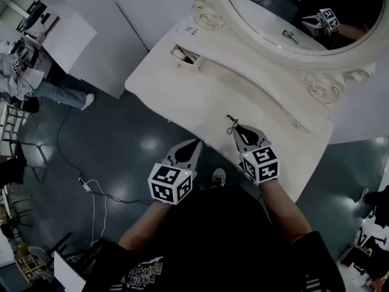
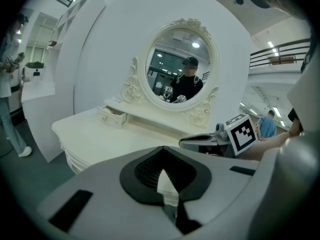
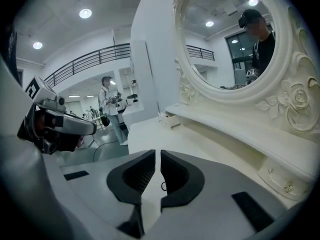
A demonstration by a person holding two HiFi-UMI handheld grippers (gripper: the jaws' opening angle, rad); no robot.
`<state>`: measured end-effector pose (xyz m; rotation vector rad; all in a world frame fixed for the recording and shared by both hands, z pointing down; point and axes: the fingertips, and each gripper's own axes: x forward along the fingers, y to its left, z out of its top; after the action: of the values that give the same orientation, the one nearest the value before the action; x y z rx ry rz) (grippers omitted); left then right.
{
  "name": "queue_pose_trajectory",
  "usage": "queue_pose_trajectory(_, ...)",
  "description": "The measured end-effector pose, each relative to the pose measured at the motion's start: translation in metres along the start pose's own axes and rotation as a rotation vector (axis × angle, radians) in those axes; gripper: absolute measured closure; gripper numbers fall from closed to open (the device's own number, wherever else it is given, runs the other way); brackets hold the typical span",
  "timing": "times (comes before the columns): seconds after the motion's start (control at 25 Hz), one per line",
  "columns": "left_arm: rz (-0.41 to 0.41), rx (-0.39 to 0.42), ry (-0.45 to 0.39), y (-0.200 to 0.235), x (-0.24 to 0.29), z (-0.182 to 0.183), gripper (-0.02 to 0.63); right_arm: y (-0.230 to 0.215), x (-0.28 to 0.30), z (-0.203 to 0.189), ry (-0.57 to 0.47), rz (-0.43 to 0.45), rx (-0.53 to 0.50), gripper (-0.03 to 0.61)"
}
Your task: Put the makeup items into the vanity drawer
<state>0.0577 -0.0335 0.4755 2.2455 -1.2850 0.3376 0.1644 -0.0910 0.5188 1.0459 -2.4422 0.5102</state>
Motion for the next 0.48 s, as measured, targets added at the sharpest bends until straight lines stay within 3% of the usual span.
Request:
queue_pose_trajectory(0.2, -0.041, 0.013, 0.011, 0.011, 0.004, 0.006, 0.614, -0.006, 0.019, -0.009, 0.074, -0.043, -0.107, 0.469)
queue_pose_trajectory(0.48, -0.115, 0.036, 0.036, 0.043, 0.018, 0.027, 0.614, -0.024, 0.059, -0.034, 0.246, -0.095, -0.240, 0.456)
